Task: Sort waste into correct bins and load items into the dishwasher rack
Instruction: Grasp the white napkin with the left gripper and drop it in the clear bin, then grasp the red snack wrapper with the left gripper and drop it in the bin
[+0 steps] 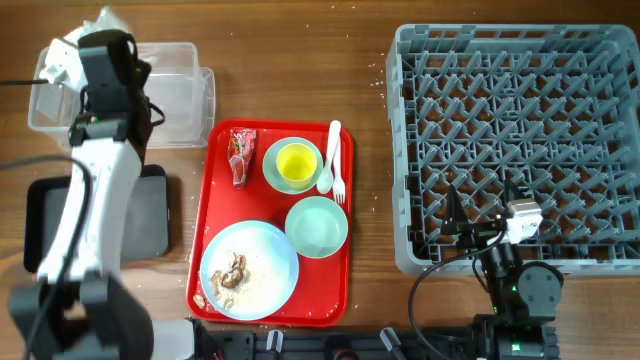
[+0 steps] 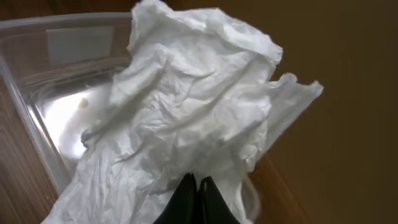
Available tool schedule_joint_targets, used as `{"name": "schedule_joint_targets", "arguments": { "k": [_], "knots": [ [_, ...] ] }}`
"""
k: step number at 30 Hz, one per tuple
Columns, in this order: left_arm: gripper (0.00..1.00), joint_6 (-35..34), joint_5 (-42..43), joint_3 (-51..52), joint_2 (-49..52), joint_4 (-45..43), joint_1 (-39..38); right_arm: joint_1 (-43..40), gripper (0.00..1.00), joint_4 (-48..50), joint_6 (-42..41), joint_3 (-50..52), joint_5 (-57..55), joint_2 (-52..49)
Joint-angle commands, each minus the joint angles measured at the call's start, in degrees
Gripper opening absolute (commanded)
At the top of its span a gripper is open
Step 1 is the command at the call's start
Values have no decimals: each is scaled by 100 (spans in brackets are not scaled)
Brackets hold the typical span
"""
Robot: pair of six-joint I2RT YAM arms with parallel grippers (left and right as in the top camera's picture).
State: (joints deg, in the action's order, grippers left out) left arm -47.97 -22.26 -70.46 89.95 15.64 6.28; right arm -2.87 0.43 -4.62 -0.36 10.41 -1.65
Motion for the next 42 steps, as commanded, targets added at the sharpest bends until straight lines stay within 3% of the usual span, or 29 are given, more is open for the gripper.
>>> {"name": "schedule_joint_targets", "arguments": {
  "k": [1,2,5,6,7,9,10,11,12,15,19,22,26,36,37,38,39,42],
  "knots": [
    [10,-70,105,-7,758,-356,313,24,100,33,57,7,-39,35],
    [33,-66,105,-7,933,-354,374,24,100,33,55,7,-39,35],
    [40,-22,105,-7,713,-391,396,24,100,33,55,7,-39,35],
    [69,-22,184,-7,411,-382,396,24,100,33,57,7,-39,35],
    [80,-20,319,-7,254,-358,396,24,100,33,57,7,-39,35],
    [80,-20,1106,-7,-339,39,396,24,100,33,55,7,-39,35],
    [74,374,3165,-7,-979,994,352,24,100,33,55,7,-39,35],
    [72,638,3978,-7,-1119,1421,184,24,100,33,57,7,-39,35],
    [71,905,4181,-7,-1132,1766,-50,24,100,33,55,7,-39,35],
    [72,1272,3274,107,-734,2983,-1353,24,100,33,57,7,-39,35],
    [72,671,2144,107,337,3298,-2087,24,100,33,55,7,-39,35],
    [64,505,1808,107,1322,3174,-2024,24,100,33,55,7,-39,35],
    [62,389,1766,107,1591,3042,-1797,24,100,33,55,7,-39,35],
    [57,1460,2090,109,2280,2337,-1779,24,100,33,55,7,-39,35],
    [44,1480,2090,109,2367,2343,-1779,24,100,33,57,7,-39,35],
    [20,1478,2090,107,2382,2367,-1779,24,100,33,55,7,-39,35],
    [4,1478,2090,96,2365,2385,-1777,24,100,33,55,7,-39,35],
    [4,1464,2028,-389,1985,2859,-1766,24,100,33,57,7,-39,35]
  ]
}}
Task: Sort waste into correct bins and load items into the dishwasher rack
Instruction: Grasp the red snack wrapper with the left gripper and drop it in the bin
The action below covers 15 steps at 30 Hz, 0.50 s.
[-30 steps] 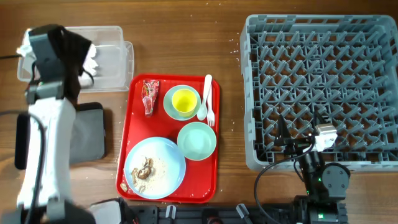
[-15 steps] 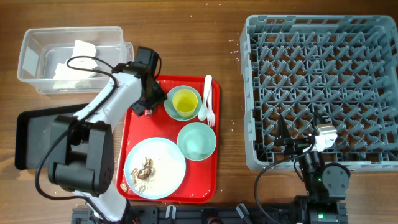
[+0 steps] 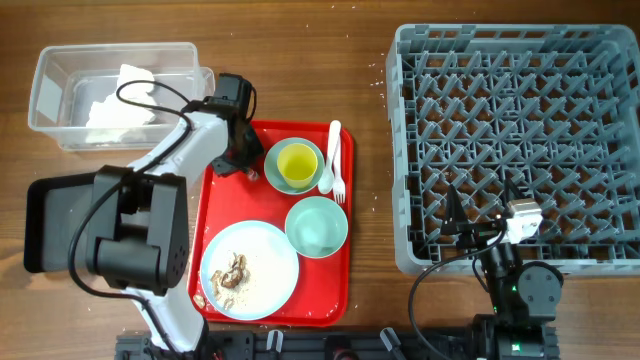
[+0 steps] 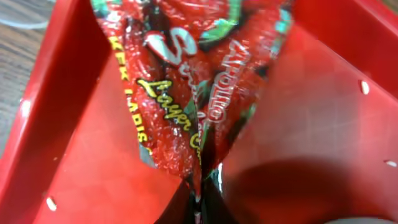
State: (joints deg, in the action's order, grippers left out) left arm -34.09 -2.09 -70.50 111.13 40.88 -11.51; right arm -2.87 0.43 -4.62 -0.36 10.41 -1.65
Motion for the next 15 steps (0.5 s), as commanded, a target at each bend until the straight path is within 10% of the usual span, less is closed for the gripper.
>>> {"name": "schedule_joint_targets", "arguments": {
  "k": [1,6,11,12,14,15],
  "knots": [
    [4,48,-138,-758,-553,584,35,24,100,33,57,7,-39,35],
    [4,-752,-1829,-1110,-1652,-562,855,24,100,33,55,7,-39,35],
    [8,-754,-1722,-1110,-1211,-1202,2286,24,100,33,57,7,-39,35],
    [18,-754,-1615,-1110,-1115,-1235,2487,24,100,33,57,7,-39,35],
    [78,-754,-1414,-1110,-1014,-1244,2673,24,100,33,55,7,-39,35],
    [78,-752,-1381,-1110,-1016,-1248,2691,24,100,33,55,7,-39,35]
  ]
}}
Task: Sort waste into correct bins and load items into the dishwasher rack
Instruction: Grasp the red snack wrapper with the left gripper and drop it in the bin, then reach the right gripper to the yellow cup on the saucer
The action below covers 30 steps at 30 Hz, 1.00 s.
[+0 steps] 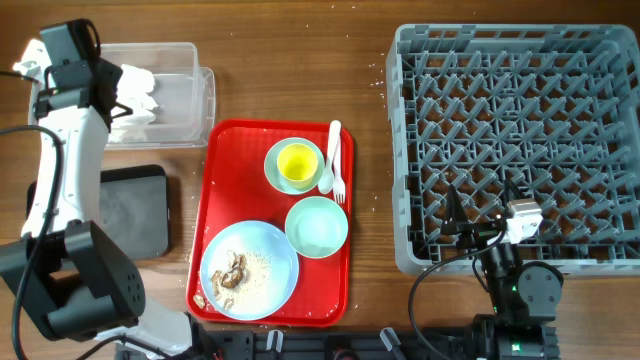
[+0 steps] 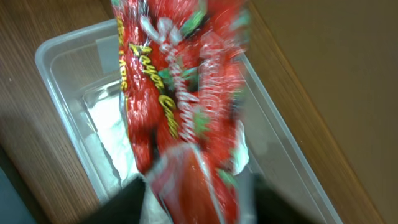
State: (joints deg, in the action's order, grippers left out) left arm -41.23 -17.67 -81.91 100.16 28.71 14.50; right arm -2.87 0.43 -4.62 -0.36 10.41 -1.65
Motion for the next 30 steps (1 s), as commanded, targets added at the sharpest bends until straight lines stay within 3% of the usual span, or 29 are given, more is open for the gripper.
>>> {"name": "schedule_joint_targets", "arguments": {
  "k": [1,4,8,9,10,12,13,14,15,17,18,19,20,22,25,26,28,30],
  "knots": [
    [80,-37,177,28,13,-90,90,24,100,33,57,7,-39,35],
    [81,-37,179,28,-428,-24,79,24,100,33,55,7,-39,35],
    [87,-319,127,28,-2232,1685,221,24,100,33,57,7,-39,35],
    [89,-490,114,28,-2555,2009,424,24,100,33,55,7,-39,35],
    [100,-625,116,28,-2824,2302,741,24,100,33,55,7,-39,35],
    [100,-898,186,28,-3139,2739,1528,24,100,341,157,7,-262,35],
    [100,-896,223,28,-3169,2914,1775,24,100,839,-306,7,-50,35],
    [100,-896,245,28,-3167,3206,2050,24,100,1410,-1810,7,787,35],
    [100,-894,245,28,-3156,3331,2146,24,100,1941,-2946,7,798,35],
    [100,-896,245,28,-3152,3464,2177,24,100,3064,-3807,7,291,7],
    [100,-894,245,28,-3152,3488,2177,24,100,3991,-3794,-70,98,-170],
    [100,-894,245,28,-3152,3488,2177,24,100,4325,-3724,-332,48,-448],
    [100,-894,245,28,-3152,3488,2177,24,100,4312,-3578,-702,120,-778],
    [100,-894,245,28,-3152,3488,2177,24,100,4026,-2524,-2146,1040,-2116],
    [100,-894,245,28,-3152,3488,2177,48,100,1902,-1738,-4881,2575,-4341],
    [100,-894,245,28,-3152,3488,2177,284,100,-210,-1036,-6714,2815,-5678],
    [100,-894,245,28,-3152,3488,2177,1121,100,-2931,114,-9029,2055,-7364],
    [100,-894,245,28,-3152,3488,2177,2170,100,-4621,428,-10649,763,-8743]
  ]
}}
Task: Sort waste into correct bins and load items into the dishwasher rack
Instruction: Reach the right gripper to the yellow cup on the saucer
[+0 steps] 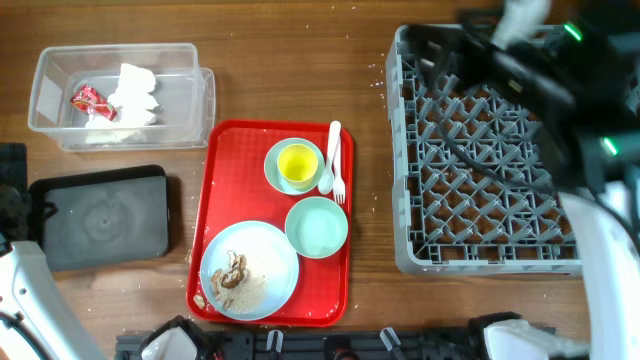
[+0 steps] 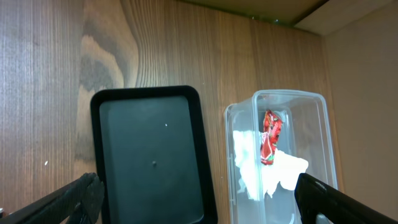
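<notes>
A red snack wrapper lies in the clear plastic bin beside a crumpled white napkin. My left gripper hangs wide open and empty high above the black bin and the clear bin, its fingers at the frame's lower corners. The red tray carries a plate with food scraps, a yellow cup in a green bowl, a light green bowl and a white fork. My right arm looms blurred over the grey dishwasher rack; its jaws are indistinct.
The black bin lies left of the red tray, below the clear bin. My left arm shows only at the overhead view's left edge. Bare wooden table separates the tray from the rack.
The red wrapper, then held over the clear bin, now lies in it. My left gripper is open and farther left and higher. My right arm has left the front edge and stands over the rack.
My left gripper held the white napkin over the clear bin. Then the napkin lay in the bin and the gripper was shut on the red wrapper on the tray. Then the wrapper hung over the bin, and now it lies inside beside the napkin.
</notes>
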Available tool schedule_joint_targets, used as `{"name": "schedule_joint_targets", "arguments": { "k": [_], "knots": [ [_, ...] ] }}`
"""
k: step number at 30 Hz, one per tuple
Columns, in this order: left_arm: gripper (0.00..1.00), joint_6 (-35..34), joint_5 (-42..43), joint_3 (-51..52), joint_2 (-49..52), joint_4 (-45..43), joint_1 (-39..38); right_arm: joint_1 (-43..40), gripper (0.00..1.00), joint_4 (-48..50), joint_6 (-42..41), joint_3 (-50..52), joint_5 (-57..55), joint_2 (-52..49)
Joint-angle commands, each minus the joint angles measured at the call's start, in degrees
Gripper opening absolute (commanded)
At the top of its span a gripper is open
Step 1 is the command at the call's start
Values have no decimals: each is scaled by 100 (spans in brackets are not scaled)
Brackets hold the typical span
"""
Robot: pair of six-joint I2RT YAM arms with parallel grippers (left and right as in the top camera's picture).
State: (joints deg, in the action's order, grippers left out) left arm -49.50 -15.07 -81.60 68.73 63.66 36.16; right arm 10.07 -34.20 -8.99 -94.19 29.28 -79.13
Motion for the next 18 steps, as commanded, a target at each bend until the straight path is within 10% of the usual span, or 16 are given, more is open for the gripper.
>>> {"name": "schedule_joint_targets", "arguments": {
  "k": [1,8,11,18],
  "knots": [
    [100,-70,-15,-2,-9,-7,11,1287,100,-1626,1062,-1652,-1471,-1443],
    [100,-70,-15,-2,-9,-7,11,2533,100,-2192,861,-1784,-1276,-3287],
    [100,-68,-15,-2,-9,-9,11,2579,64,-2269,109,-1781,-1499,-4006],
    [100,-70,-15,-2,-9,-7,11,3456,58,-2761,-299,-1781,-2647,-4579]
  ]
}}
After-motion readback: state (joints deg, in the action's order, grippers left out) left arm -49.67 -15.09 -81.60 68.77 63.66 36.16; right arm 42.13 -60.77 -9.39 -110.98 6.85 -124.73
